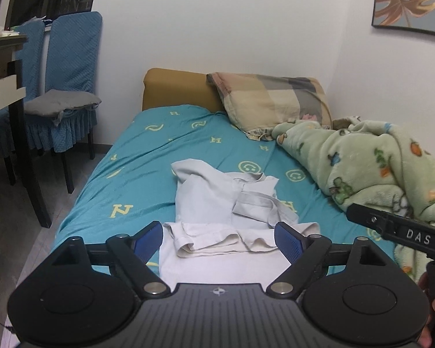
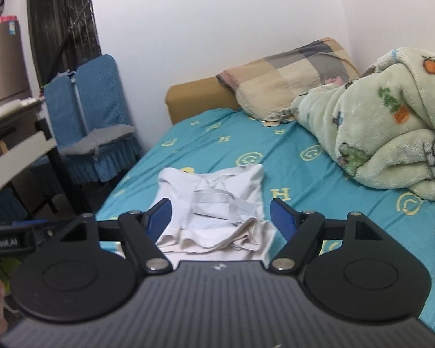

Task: Fold clothes
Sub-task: 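Lay the hem over the strip and open both grippers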

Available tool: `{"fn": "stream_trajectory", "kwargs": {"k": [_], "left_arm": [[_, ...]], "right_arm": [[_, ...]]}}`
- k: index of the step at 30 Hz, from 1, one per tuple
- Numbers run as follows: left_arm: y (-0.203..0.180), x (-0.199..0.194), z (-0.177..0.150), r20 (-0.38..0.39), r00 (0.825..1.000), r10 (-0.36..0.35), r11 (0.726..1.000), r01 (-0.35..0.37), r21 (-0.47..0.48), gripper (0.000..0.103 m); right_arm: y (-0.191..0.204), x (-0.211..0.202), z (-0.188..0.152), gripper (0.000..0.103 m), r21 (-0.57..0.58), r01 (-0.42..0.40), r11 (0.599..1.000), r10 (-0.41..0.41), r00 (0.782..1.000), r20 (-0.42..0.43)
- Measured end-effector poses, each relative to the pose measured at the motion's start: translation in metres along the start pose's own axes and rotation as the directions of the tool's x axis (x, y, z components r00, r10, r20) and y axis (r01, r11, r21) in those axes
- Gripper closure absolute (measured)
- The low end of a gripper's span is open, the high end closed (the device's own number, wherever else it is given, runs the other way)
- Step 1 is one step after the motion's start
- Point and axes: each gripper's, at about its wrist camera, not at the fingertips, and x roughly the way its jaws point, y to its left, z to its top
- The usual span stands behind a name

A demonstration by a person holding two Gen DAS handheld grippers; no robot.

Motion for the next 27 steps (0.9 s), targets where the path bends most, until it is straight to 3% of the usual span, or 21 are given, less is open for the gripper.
{"fn": "stream_trajectory", "kwargs": {"k": [3,6,9,14,21,27], "left_arm": [[-0.002,-0.014,0.002,-0.025,1.000,0.013,0.999,-0.014,-0.036,0.017],[-0.009,-0.026,0.006,-0.028,0.999,0.037,0.998,-0.038,-0.048,0.016],[-0.024,-0.032,0.008,-0.013,0.997,0.081,0.997,-0.080,0.012,0.015],[-0.031,-0.025,-0.002,0.009,0.997,0.073,0.991,-0.074,0.116,0.013],[0.005,0.014,-0.011,-0.035,0.995,0.095,0.994,-0.093,0.055,0.013],[0.037,0.040,-0.018,-0.056,0.995,0.084,0.996,-0.082,0.036,0.013]], "right_arm": [[0.009,-0.007,0.007,0.018,0.001,0.032,0.999,-0.032,0.999,-0.022],[0.022,-0.018,0.012,0.018,-0.006,0.070,0.998,-0.070,0.997,-0.031],[0.030,-0.029,0.016,0.018,0.005,0.102,0.995,-0.101,0.994,-0.033],[0.027,-0.035,0.016,0.018,0.040,0.129,0.991,-0.129,0.992,0.003],[0.027,-0.004,-0.009,0.018,0.025,0.197,0.980,-0.196,0.980,-0.012],[0.041,0.019,0.003,0.018,0.096,0.286,0.953,-0.282,0.958,-0.060]]}}
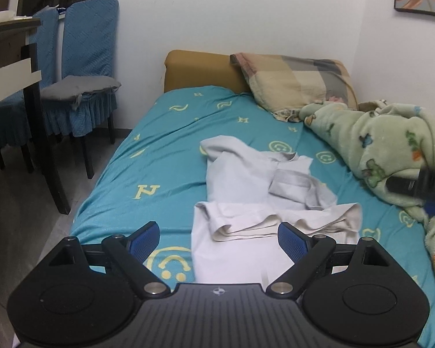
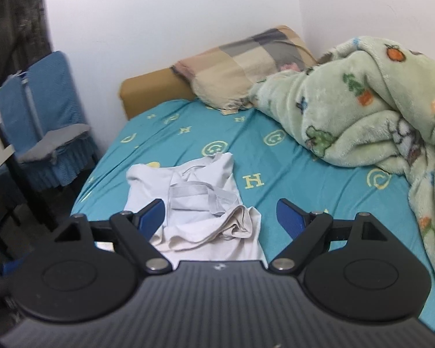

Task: Fold clothes
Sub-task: 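Lay the hem over the strip and open both grippers, then grasp the folded shirt bundle with both grippers and lift it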

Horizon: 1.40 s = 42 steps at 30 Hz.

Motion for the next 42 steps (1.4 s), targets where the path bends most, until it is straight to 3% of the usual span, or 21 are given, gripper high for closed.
{"fn": "stream_trajectory", "kwargs": {"k": [5,8,12,16,19,24,28,29,32,35,37,39,42], "left_arm": [[0.019,0.015,-0.010,-0.017,0.999,-0.051,0.998,0.052,0.044,0.013],[0.030,0.016,-0.012,-0.038,0.996,-0.077,0.996,0.079,0.046,0.013],[0.046,0.006,-0.012,-0.093,0.984,-0.153,0.983,0.142,-0.117,0.013],[0.049,-0.010,-0.016,-0.120,0.962,-0.244,0.935,0.201,-0.293,0.013],[0.047,-0.016,-0.026,-0.142,0.936,-0.322,0.875,0.237,-0.423,0.012],[0.043,0.008,-0.065,-0.217,0.850,-0.480,0.703,0.224,-0.675,0.012],[0.033,0.035,-0.093,-0.239,0.810,-0.535,0.576,0.143,-0.805,0.015],[0.030,0.041,-0.100,-0.248,0.807,-0.535,0.550,0.110,-0.828,0.015],[0.024,0.056,-0.117,-0.263,0.830,-0.493,0.508,0.029,-0.861,0.017],[0.023,0.059,-0.120,-0.197,0.874,-0.445,0.471,0.041,-0.881,0.024],[0.023,0.057,-0.120,-0.187,0.910,-0.370,0.470,0.010,-0.882,0.038],[0.024,0.059,-0.123,-0.178,0.922,-0.345,0.459,0.000,-0.889,0.044],[0.025,0.061,-0.125,-0.185,0.934,-0.305,0.459,-0.026,-0.888,0.070]], "right_arm": [[0.012,0.002,0.005,0.018,0.086,0.033,0.996,-0.030,0.999,-0.042],[0.009,-0.001,0.000,0.018,0.116,0.012,0.993,-0.005,0.998,-0.058],[-0.007,-0.015,-0.013,0.018,0.170,-0.042,0.985,0.057,0.995,-0.084],[-0.031,-0.017,-0.028,0.018,0.287,-0.075,0.955,0.122,0.981,-0.148],[-0.046,-0.013,-0.039,0.018,0.397,-0.108,0.912,0.198,0.961,-0.194],[-0.072,-0.006,-0.067,0.018,0.606,-0.118,0.786,0.322,0.915,-0.241],[-0.091,0.007,-0.095,0.024,0.719,-0.009,0.695,0.338,0.886,-0.316],[-0.096,0.012,-0.103,0.025,0.746,0.012,0.666,0.355,0.874,-0.331],[-0.108,0.024,-0.120,0.025,0.801,0.062,0.596,0.382,0.855,-0.350],[-0.116,0.033,-0.133,0.028,0.834,0.090,0.545,0.376,0.863,-0.339],[-0.118,0.039,-0.139,0.038,0.848,0.104,0.520,0.367,0.869,-0.332],[-0.117,0.042,-0.141,0.047,0.851,0.103,0.516,0.356,0.877,-0.322],[-0.114,0.045,-0.143,0.053,0.852,0.097,0.514,0.341,0.888,-0.307]]}}
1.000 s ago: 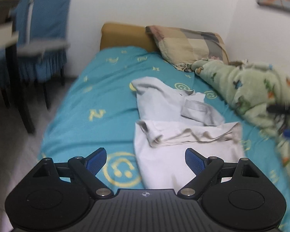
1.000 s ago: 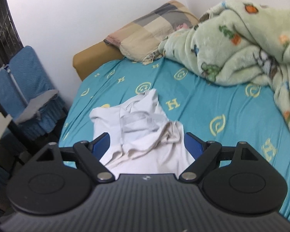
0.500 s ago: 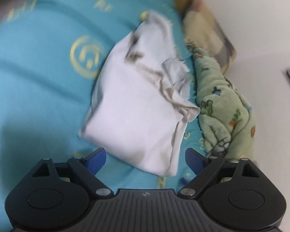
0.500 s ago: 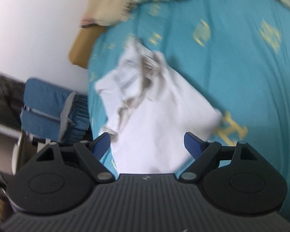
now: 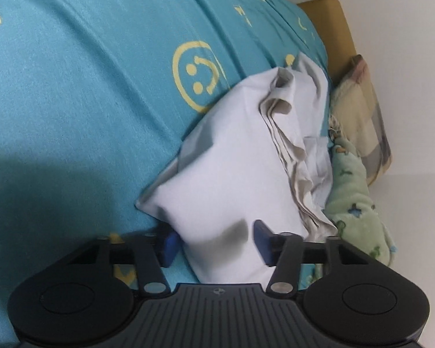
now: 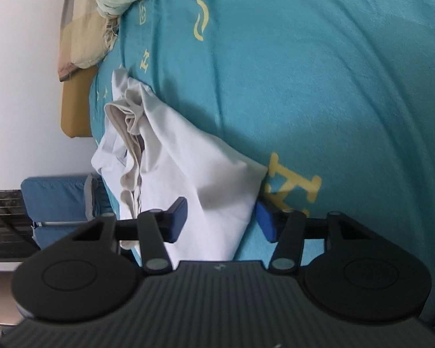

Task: Fold clothes
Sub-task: 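Grasp the folded shirt bundle with both grippers and lift it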

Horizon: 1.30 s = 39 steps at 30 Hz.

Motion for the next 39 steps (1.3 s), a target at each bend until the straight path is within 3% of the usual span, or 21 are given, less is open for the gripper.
{"fn": "stream_trajectory", "kwargs": {"k": [2,5,8,13,19,26,34,36,39], "left_arm": [[0.003,0.001,0.001,0.008,1.000,0.004,1.000,-0.004,-0.005,0.077],[0.001,-0.001,0.003,0.027,1.000,0.009,1.000,-0.010,0.022,0.088],[-0.010,-0.012,0.006,0.060,0.998,-0.008,0.997,0.003,0.076,0.093],[-0.035,-0.043,-0.004,0.130,0.987,-0.096,0.974,0.067,0.216,0.096],[-0.059,-0.092,-0.022,0.189,0.960,-0.208,0.917,0.125,0.378,0.098],[-0.051,-0.156,-0.060,0.193,0.934,-0.301,0.880,0.194,0.433,0.098],[-0.034,-0.228,-0.108,0.167,0.914,-0.369,0.834,0.246,0.494,0.098],[-0.040,-0.228,-0.107,0.159,0.923,-0.351,0.840,0.235,0.490,0.098],[-0.070,-0.220,-0.091,0.140,0.952,-0.271,0.847,0.166,0.504,0.098]], "right_arm": [[0.001,0.003,-0.001,0.060,-0.006,0.002,1.000,-0.002,1.000,0.012],[0.003,0.002,0.002,0.083,-0.047,0.027,0.999,-0.027,1.000,0.015],[0.007,-0.003,0.002,0.088,-0.083,0.013,0.996,-0.012,1.000,0.015],[0.022,-0.026,-0.006,0.089,-0.190,-0.048,0.981,0.057,0.997,0.043],[0.035,-0.065,-0.016,0.092,-0.299,-0.127,0.946,0.158,0.984,0.083],[0.041,-0.119,-0.034,0.093,-0.395,-0.191,0.899,0.256,0.959,0.119],[0.005,-0.195,-0.074,0.093,-0.509,-0.214,0.834,0.346,0.921,0.179],[0.006,-0.201,-0.076,0.092,-0.526,-0.210,0.824,0.355,0.916,0.189],[0.024,-0.194,-0.065,0.092,-0.513,-0.220,0.830,0.361,0.913,0.193]]}}
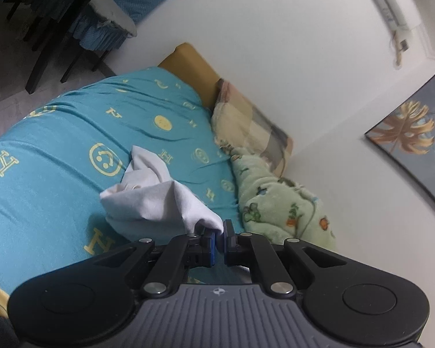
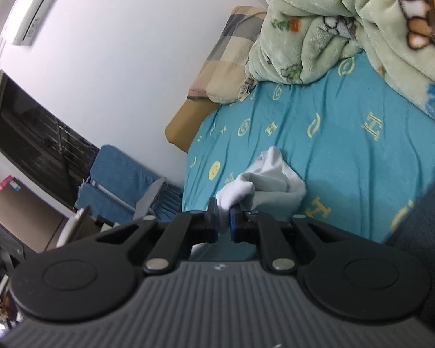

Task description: Fold clothes

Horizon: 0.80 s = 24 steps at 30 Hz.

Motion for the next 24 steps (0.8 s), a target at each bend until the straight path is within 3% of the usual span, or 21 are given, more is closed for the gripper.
{"fn": "stream_trajectory", "kwargs": {"k": [6,9,11,15,21,23,24], "left_arm": [[-0.028,0.089,0.087,-0.071,0.992,0.104,0.994,-0.105,-0.010,0.097],[-0.021,0.145,0.118,-0.109,0.984,0.143,0.988,-0.148,-0.038,0.097],[-0.008,0.176,0.123,-0.110,0.981,0.162,0.986,-0.167,-0.031,0.097],[0.033,0.226,0.116,-0.129,0.981,0.147,0.988,-0.151,-0.019,0.097],[0.062,0.269,0.113,-0.183,0.975,0.126,0.992,-0.129,-0.003,0.096],[0.062,0.276,0.115,-0.185,0.973,0.140,0.990,-0.139,0.020,0.091],[0.062,0.277,0.115,-0.187,0.972,0.139,0.990,-0.136,0.028,0.080]], "right_arm": [[0.026,0.083,0.053,0.092,0.029,0.033,0.999,-0.032,0.999,-0.031],[0.030,0.133,0.071,0.092,0.038,0.092,0.995,-0.090,0.994,-0.062],[0.024,0.160,0.074,0.092,0.047,0.110,0.993,-0.106,0.991,-0.080],[0.000,0.206,0.065,0.092,-0.059,0.132,0.990,-0.137,0.985,-0.101],[-0.022,0.241,0.061,0.089,-0.168,0.171,0.971,-0.196,0.969,-0.148],[-0.021,0.250,0.063,0.086,-0.211,0.162,0.964,-0.199,0.966,-0.167],[-0.021,0.252,0.063,0.076,-0.224,0.150,0.963,-0.191,0.966,-0.177]]}}
